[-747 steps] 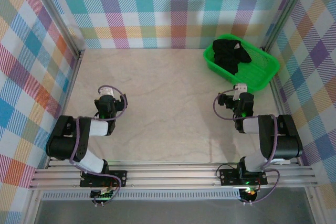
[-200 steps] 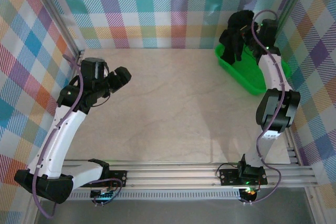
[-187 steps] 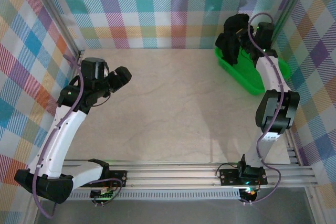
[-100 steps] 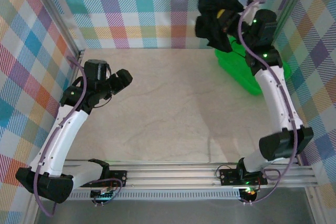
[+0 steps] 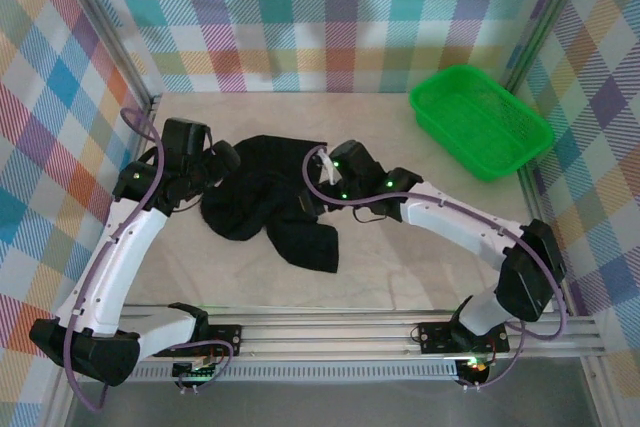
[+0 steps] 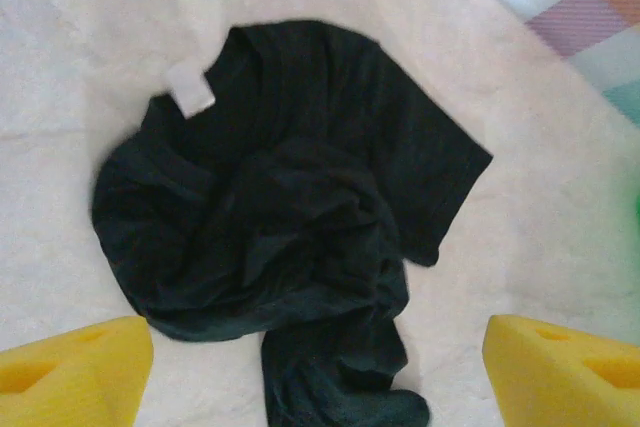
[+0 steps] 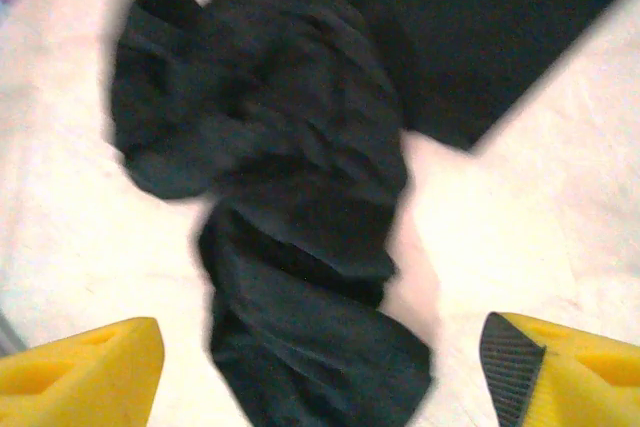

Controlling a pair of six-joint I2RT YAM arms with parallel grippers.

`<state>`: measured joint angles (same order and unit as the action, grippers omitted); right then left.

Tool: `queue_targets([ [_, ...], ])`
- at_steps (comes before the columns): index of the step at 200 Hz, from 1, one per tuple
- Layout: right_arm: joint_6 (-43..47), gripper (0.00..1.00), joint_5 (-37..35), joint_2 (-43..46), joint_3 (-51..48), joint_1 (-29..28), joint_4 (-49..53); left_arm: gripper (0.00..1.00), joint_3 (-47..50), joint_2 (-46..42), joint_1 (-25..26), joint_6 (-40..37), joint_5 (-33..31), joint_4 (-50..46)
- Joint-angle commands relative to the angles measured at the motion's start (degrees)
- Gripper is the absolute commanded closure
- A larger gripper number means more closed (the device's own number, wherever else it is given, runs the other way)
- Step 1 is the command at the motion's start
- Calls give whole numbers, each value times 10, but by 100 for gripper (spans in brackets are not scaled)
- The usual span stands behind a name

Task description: Fold and stack the t-shirts

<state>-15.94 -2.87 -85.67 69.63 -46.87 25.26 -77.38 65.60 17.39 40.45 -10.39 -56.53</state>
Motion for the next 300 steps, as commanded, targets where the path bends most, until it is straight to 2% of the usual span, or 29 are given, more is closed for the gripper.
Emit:
queue_targets([
  [1,-27,17,-9,51,2,48,10,15,17,-19,5,20,-3,-62],
  [22,-80,20,42,25,-10,112,43,18,61,-13,5,43,46,-67],
  [38,-110,25,65,-10,-8,138,67,20,103,1,5,64,73,-74],
  [56,-130,29,95,-54,5,140,76,20,147,20,5,89,89,-70],
  [70,-147,35,148,-92,18,137,64,20,182,31,5,114,98,-46],
  [84,-156,35,175,-125,34,120,58,18,206,40,-8,141,89,-33],
  [109,-158,32,193,-174,60,79,94,16,219,40,-105,139,100,-1],
  [135,-132,31,201,-204,64,39,147,17,186,77,-211,74,92,14],
  [158,-85,27,160,-225,72,-1,213,17,153,148,-269,23,77,14],
  [179,-76,24,155,-236,65,-22,227,19,154,194,-304,-1,108,70],
  [203,-96,29,138,-268,63,-21,233,29,147,251,-307,-16,140,120],
  [220,-113,39,122,-290,60,-7,231,37,147,293,-306,-23,141,137],
  [228,-119,48,114,-297,60,4,231,41,147,312,-307,-26,137,141],
  [240,-126,67,102,-297,59,24,232,49,144,336,-306,-30,142,155],
  [253,-126,90,92,-288,59,48,230,68,146,347,-306,-30,165,187],
  [262,-123,100,86,-280,62,66,231,83,145,352,-305,-28,176,203],
  [272,-117,100,80,-268,68,88,234,100,140,359,-304,-27,186,213],
  [300,-93,100,71,-225,108,145,245,100,131,332,-304,-22,201,218],
])
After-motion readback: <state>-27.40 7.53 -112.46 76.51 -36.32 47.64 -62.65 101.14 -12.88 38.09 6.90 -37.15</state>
